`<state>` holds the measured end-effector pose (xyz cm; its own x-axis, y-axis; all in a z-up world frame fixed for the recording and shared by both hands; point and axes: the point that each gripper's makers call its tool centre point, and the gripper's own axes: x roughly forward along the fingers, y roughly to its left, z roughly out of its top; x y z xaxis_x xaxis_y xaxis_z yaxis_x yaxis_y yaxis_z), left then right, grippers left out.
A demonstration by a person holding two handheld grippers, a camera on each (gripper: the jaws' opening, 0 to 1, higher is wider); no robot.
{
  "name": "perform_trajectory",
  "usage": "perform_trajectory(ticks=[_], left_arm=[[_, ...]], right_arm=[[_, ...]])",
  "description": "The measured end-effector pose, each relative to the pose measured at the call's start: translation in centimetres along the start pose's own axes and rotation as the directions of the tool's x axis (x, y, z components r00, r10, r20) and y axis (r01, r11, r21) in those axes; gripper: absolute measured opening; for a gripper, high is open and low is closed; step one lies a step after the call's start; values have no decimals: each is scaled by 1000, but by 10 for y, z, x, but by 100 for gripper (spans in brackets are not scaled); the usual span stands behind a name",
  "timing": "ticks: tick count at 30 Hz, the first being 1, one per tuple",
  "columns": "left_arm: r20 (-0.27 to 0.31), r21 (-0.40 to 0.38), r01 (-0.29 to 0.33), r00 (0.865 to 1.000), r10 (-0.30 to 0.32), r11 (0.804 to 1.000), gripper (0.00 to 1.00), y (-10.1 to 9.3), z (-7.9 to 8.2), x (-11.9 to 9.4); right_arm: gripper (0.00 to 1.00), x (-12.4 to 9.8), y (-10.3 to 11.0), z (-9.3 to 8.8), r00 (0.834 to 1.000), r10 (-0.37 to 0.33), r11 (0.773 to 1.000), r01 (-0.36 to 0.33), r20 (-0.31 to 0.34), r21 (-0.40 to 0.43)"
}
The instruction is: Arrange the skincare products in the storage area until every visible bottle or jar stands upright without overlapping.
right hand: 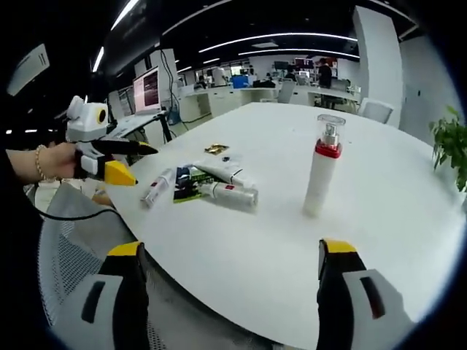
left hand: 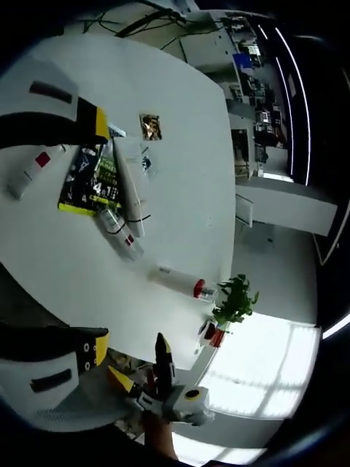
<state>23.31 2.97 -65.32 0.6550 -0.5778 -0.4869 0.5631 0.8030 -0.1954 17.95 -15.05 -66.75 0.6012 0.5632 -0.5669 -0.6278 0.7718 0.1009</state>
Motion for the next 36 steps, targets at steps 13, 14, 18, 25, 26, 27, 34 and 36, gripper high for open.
perform_trajectory(ticks=[13,14,18,25,26,27,34,36], left_arm=[[-44,49,44,998,-42,998,95,34,19,43],[-45,53,47,998,-45,997,95,35,20,45],[-55,66,62,997,-59,996,94,50,24,62],[-126,113,104,988,-89,988,92,57,20,82],[-138,124,111,986,-94,986,91,58,19,84],[-154,136,120,983,-99,983,91,59,16,87],[-252,212,187,959,-131,959,82,80,1,110],[-289,251,212,948,-136,944,79,84,-5,115]], right_arm=[[97,11,-1,-16,993,93,996,-92,-70,11],[97,11,3,-16,991,113,994,-112,-68,12],[95,10,10,-16,988,141,990,-142,-68,-4],[94,8,-6,-15,994,96,995,-96,-52,7],[94,8,-6,-15,994,98,995,-97,-45,22],[93,8,-5,-15,993,104,994,-103,-47,28],[90,17,-6,-8,996,86,996,-85,-37,35],[89,21,0,-2,995,100,994,-99,-10,42]])
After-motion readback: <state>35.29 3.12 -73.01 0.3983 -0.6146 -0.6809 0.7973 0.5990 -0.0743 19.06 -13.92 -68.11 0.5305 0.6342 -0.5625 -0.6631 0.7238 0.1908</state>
